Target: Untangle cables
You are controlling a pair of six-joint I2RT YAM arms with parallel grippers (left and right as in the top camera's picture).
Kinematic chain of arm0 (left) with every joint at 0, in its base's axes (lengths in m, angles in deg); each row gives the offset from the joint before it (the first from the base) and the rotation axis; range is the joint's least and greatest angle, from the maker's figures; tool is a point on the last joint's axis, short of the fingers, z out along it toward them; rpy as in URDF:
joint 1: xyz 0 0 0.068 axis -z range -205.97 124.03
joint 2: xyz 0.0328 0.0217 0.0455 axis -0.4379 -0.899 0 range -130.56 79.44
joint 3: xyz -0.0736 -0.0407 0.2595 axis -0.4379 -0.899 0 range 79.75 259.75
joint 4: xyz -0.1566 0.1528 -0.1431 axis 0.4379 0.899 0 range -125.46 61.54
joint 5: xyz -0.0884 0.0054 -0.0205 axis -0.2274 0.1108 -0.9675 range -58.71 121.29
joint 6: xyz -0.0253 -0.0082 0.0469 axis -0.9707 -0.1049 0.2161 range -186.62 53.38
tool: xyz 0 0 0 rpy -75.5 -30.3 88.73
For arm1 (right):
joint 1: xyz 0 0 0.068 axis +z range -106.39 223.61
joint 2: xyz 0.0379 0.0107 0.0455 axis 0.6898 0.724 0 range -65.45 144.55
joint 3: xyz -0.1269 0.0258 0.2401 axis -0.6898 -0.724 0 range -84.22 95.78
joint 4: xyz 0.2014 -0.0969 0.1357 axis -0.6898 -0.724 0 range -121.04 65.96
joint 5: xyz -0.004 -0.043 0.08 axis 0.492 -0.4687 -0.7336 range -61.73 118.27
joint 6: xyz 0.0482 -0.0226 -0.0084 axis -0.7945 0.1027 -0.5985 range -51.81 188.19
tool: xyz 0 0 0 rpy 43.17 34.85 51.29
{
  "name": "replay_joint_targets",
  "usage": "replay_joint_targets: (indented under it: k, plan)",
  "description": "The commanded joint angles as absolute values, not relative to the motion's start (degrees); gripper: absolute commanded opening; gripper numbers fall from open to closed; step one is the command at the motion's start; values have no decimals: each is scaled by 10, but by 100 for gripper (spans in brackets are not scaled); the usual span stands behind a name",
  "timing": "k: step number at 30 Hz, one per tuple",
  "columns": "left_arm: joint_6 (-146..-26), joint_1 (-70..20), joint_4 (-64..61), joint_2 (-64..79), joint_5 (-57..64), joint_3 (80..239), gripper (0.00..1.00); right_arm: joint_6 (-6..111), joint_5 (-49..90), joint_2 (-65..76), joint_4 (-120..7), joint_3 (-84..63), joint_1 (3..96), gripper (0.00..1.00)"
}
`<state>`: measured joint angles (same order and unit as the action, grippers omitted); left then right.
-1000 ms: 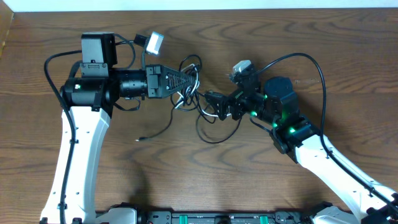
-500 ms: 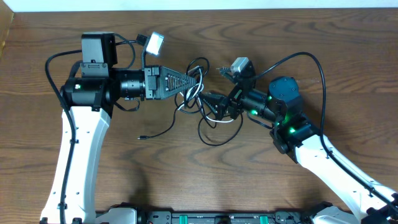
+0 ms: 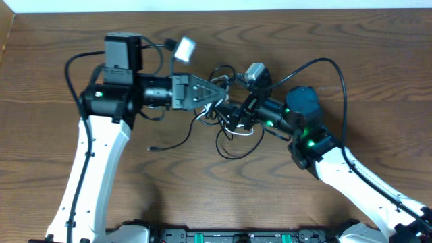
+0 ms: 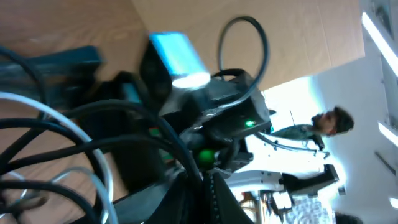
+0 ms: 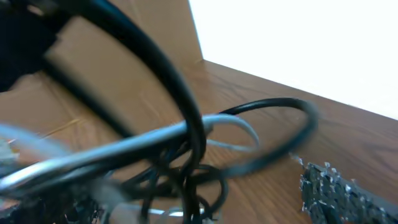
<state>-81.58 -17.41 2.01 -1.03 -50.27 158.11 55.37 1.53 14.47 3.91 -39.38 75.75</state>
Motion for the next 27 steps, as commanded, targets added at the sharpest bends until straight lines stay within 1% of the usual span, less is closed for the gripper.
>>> replay_joint_targets:
  k: [1, 2, 3, 4, 5, 6, 7, 8, 9, 17, 19, 21, 22, 23, 24, 25, 26, 27]
  plan:
    - [-860, -147, -10, -3, -512, 1596, 8, 550, 73, 161, 46, -391, 767, 99]
    - [-870, -140, -20, -3, -512, 1596, 8, 550, 76, 164, 50, -391, 767, 99]
    - [-875, -134, -27, -3, -512, 1596, 8, 550, 77, 166, 53, -391, 766, 96]
    - [-880, -129, -31, -3, -512, 1596, 8, 550, 79, 169, 61, -391, 766, 84]
    - [-880, -125, -33, -3, -512, 1596, 8, 550, 82, 170, 66, -391, 766, 77]
    - [-880, -121, -32, -3, -512, 1596, 8, 550, 87, 171, 71, -391, 766, 60]
    - [-880, -120, -32, -3, -512, 1596, 8, 550, 96, 171, 74, -391, 766, 39]
    - [-880, -121, -32, -3, -512, 1596, 8, 550, 107, 171, 75, -391, 766, 14]
    - [-880, -121, -32, -3, -512, 1596, 8, 549, 120, 171, 75, -391, 765, 1]
    - [-880, -139, -32, -3, -512, 1596, 8, 547, 135, 170, 61, -391, 749, 1]
    - [-880, -152, -32, -3, -511, 1596, 8, 529, 133, 167, 54, -391, 737, 1]
    - [-879, -168, -32, -3, -509, 1596, 26, 511, 122, 162, 47, -391, 721, 1]
    - [-879, -177, -32, -3, -500, 1596, 38, 505, 110, 158, 42, -391, 710, 1]
    - [-879, -184, -32, -3, -488, 1596, 47, 502, 103, 155, 39, -391, 703, 1]
    - [-879, -192, -30, -3, -475, 1596, 60, 496, 87, 150, 35, -391, 693, 1]
    - [-879, -198, -29, -3, -462, 1596, 71, 492, 72, 146, 33, -391, 684, 1]
    - [-879, -203, -26, -3, -445, 1596, 79, 484, 53, 142, 33, -391, 674, 1]
    - [-879, -205, -23, -3, -432, 1596, 84, 473, 31, 137, 34, -391, 664, 1]
